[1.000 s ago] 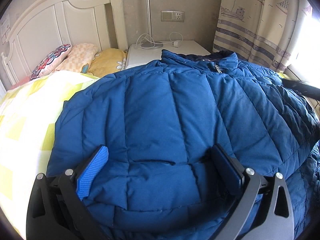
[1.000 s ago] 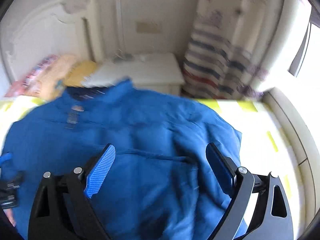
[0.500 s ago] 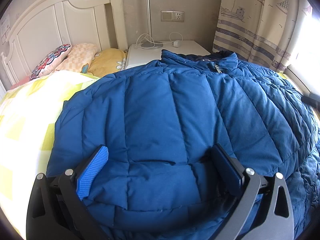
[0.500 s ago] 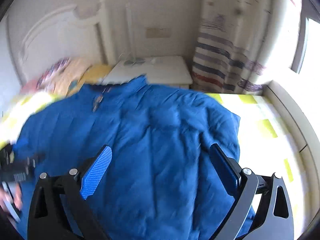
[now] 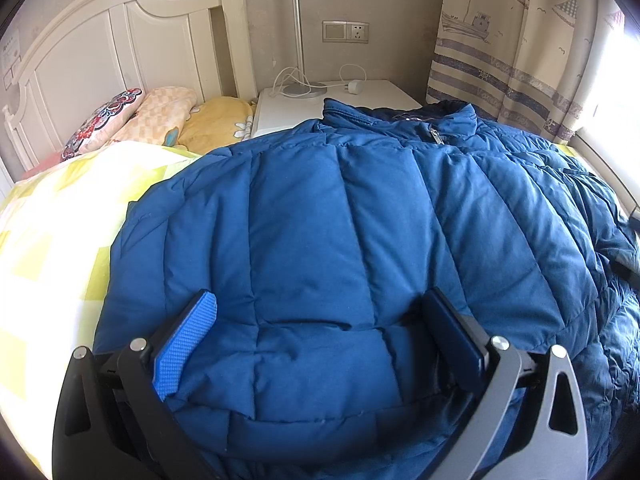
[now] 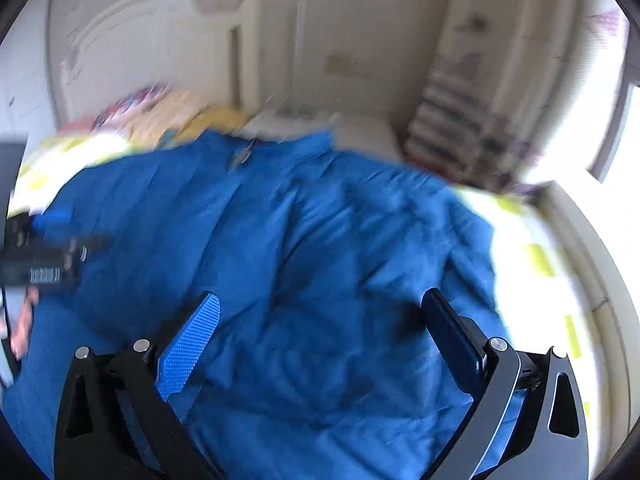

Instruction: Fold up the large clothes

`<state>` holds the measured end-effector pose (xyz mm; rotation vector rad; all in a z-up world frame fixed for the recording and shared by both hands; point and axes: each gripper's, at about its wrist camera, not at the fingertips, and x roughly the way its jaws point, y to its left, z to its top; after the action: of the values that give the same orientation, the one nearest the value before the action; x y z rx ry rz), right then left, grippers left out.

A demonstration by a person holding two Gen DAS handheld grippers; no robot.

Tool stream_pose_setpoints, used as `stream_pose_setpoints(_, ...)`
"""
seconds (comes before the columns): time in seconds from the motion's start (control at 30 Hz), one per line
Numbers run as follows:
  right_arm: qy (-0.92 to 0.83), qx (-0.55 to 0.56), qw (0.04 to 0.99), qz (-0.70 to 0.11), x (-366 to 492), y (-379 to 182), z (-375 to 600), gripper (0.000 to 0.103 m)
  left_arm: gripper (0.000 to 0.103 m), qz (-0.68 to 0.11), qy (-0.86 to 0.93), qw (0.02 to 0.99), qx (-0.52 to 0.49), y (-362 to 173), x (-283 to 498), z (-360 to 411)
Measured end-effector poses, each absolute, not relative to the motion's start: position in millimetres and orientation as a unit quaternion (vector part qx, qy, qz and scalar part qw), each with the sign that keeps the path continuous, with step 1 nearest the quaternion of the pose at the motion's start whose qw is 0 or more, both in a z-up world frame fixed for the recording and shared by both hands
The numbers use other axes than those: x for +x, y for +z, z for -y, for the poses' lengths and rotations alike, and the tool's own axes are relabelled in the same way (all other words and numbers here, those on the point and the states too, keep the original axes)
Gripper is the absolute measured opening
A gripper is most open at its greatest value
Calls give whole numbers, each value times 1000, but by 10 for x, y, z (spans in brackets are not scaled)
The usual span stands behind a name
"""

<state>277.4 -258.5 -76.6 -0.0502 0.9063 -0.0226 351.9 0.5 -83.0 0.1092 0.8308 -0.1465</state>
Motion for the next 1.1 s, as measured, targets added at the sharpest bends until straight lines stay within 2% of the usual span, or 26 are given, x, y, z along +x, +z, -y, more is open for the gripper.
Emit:
stream_pose_setpoints(0.5,16,11,879,-477,2922,-882,2715,99,101,-410,-73,907,64,-807,3485,9)
stream_pose_setpoints(0.57,3,26,875,-483,2865,-775,2750,98,101,-414,-63,906,69,-716,3329,-5)
stream_pose_setpoints(0.7,33,27,895,-444,2452,-430,2590,98,101,-397,-104,910,59,-448,2735,18)
stream_pose_setpoints(0.8,63,-10,883,-465,2268,-511,2356,98,101,-416,-102,899,86,-585,2431,120)
stream_pose_setpoints(0.9,69,-46,851,-518,2237,-914,2196,99,101,-450,-105,881,104,-924,2333,188)
stream_pose_setpoints(1.1,49,-23,851,-523,2110,-761,2330,98,101,-462,-73,881,67,-861,2268,2)
